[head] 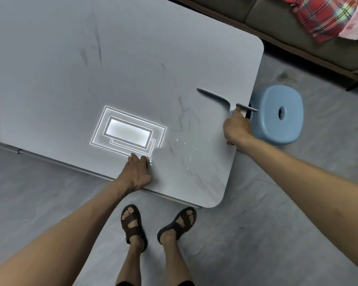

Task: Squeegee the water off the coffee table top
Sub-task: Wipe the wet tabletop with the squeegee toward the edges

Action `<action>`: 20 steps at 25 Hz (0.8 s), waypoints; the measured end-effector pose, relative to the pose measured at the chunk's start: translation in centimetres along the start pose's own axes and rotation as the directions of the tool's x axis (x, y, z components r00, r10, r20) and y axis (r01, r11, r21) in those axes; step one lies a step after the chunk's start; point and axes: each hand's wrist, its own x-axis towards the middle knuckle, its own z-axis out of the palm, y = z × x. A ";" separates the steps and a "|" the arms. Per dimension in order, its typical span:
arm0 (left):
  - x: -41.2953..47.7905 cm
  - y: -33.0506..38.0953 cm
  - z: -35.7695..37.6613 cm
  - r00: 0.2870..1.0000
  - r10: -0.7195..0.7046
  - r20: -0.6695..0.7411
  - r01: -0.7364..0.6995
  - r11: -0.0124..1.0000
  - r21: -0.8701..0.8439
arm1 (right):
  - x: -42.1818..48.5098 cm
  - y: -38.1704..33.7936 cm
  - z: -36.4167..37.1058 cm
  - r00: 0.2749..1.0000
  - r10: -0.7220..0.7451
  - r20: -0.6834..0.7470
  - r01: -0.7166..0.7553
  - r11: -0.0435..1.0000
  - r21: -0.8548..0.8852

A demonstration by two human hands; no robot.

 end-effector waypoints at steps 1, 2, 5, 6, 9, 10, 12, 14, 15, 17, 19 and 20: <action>0.0 0.0 -0.1 1.000 -0.001 0.017 0.001 1.000 0.004 | -1.3 0.7 0.8 0.999 -0.046 0.016 0.047 0.997 -0.062; -0.1 -0.1 -0.1 0.999 0.001 0.033 -0.001 1.000 0.007 | -2.9 1.7 1.7 0.994 -0.101 0.043 0.106 0.988 -0.110; -0.7 -0.4 -0.5 1.000 0.026 0.016 -0.025 0.999 -0.023 | -7.5 5.2 3.8 0.967 -0.210 0.142 0.230 0.964 -0.135; -1.0 -0.6 -0.8 1.000 0.028 -0.011 -0.029 0.997 -0.071 | -8.4 6.0 4.1 0.964 -0.219 0.154 0.240 0.961 -0.137; -2.2 -2.2 -1.2 0.989 -0.040 -0.142 -0.003 0.956 -0.292 | -9.3 7.1 3.9 0.954 -0.279 0.112 0.294 0.943 -0.152; -2.6 -2.9 -1.3 0.976 -0.104 -0.194 0.017 0.913 -0.408 | -9.4 7.1 3.8 0.938 -0.337 0.084 0.347 0.923 -0.165; -3.6 -4.7 -1.3 0.932 -0.237 -0.275 0.031 0.808 -0.589 | -9.8 6.6 3.9 0.878 -0.469 0.097 0.479 0.856 -0.194; -4.2 -6.5 -1.2 0.893 -0.312 -0.324 0.037 0.769 -0.638 | -10.2 5.8 4.6 0.782 -0.575 0.241 0.622 0.751 -0.221; -4.4 -7.2 -1.2 0.877 -0.332 -0.347 0.043 0.775 -0.631 | -10.3 5.5 5.2 0.705 -0.623 0.337 0.706 0.660 -0.257; -4.6 -8.1 -1.3 0.852 -0.354 -0.385 0.069 0.807 -0.587 | -10.2 4.8 6.8 0.509 -0.712 0.484 0.861 0.408 -0.305; -4.6 -8.3 -1.2 0.850 -0.355 -0.390 0.098 0.833 -0.544 | -9.9 3.7 8.5 0.363 -0.737 0.570 0.926 0.214 -0.312; -4.6 -8.2 -1.0 0.860 -0.341 -0.380 0.108 0.849 -0.517 | -9.7 3.2 9.3 0.326 -0.723 0.609 0.936 0.154 -0.318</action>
